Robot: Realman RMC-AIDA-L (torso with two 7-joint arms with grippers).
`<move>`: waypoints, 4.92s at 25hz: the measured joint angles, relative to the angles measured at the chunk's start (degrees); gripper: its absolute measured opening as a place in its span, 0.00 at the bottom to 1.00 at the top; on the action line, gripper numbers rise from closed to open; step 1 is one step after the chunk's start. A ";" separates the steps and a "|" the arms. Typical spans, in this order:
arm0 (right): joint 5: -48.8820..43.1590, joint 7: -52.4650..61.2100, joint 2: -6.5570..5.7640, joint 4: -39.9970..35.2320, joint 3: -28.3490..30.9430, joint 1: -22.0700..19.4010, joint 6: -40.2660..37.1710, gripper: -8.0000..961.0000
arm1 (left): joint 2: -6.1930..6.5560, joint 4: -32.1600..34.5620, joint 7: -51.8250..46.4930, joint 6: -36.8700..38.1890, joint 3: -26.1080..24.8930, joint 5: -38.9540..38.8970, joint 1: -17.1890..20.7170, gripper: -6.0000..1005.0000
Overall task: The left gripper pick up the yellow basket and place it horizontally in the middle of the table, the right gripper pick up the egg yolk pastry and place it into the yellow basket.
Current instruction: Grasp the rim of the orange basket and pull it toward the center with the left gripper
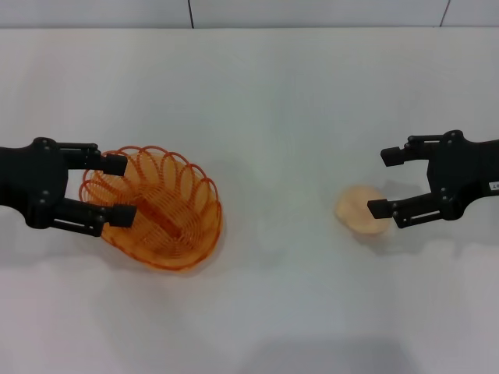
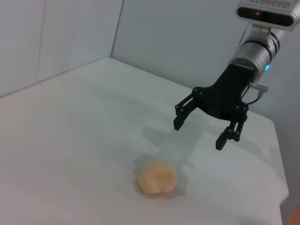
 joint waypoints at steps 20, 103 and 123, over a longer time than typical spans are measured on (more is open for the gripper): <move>0.31 0.00 0.00 0.08 -0.05 0.39 1.02 0.90 | 2.26 0.07 -3.90 -1.21 -0.50 3.68 -2.30 0.89; 4.12 0.71 0.00 1.60 -1.65 0.58 1.44 0.87 | -3.06 -13.04 -18.15 -30.68 3.57 41.58 -20.24 0.75; 4.12 0.70 0.00 1.19 -1.40 0.39 0.75 0.86 | -4.19 -13.50 -18.01 -32.19 3.50 41.38 -19.70 0.51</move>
